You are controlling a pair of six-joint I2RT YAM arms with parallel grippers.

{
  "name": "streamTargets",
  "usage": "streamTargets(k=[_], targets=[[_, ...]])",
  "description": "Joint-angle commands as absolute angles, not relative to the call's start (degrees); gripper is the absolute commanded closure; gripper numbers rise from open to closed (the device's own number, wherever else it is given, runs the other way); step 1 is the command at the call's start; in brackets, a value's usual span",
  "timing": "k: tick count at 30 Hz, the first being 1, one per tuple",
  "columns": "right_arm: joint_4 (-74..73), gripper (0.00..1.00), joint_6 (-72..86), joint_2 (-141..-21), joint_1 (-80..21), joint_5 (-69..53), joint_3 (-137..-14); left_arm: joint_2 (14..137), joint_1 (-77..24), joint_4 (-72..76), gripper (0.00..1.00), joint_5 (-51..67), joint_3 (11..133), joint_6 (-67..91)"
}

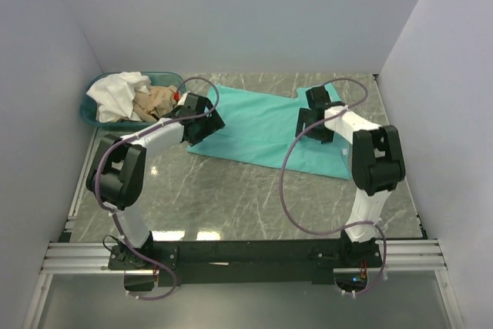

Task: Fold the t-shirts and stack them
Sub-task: Fold the tshirt

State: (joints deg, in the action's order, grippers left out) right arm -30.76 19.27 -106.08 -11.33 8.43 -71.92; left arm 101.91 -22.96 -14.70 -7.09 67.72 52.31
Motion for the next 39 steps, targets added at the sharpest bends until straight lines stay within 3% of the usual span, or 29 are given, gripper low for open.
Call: streamTargets(k=[1, 5, 9, 16, 24, 39], targets=[[-28.65, 0.15, 20.04, -109.94, -12.3, 8.7, -80.57, 101.95, -22.94, -13.71, 0.01, -6.42, 68.11, 50.98], [-30.93, 0.14, 21.18, -115.22, -12.57, 8.52, -87.62, 103.09, -22.94, -14.94, 0.01, -7.47, 68.55, 50.8], [-31.29, 0.14, 21.71, -113.48, -12.83, 11.06, -87.02, 103.53, -22.94, -14.94, 0.01, -7.73, 68.47, 50.71], [-29.54, 0.13, 25.48, -100.65, -12.13, 17.92, -71.93, 104.5, -22.94, -14.15, 0.0, -6.95, 68.2, 50.71], [-21.8, 0.13, 28.48, -89.04, -10.37, 12.48, -57.49, 105.65, -22.94, -13.36, 0.01, -5.63, 65.4, 51.33], [-24.96, 0.14, 29.18, -90.63, -8.88, 8.44, -50.98, 102.4, -22.94, -14.41, 0.01, -5.71, 59.43, 51.77]])
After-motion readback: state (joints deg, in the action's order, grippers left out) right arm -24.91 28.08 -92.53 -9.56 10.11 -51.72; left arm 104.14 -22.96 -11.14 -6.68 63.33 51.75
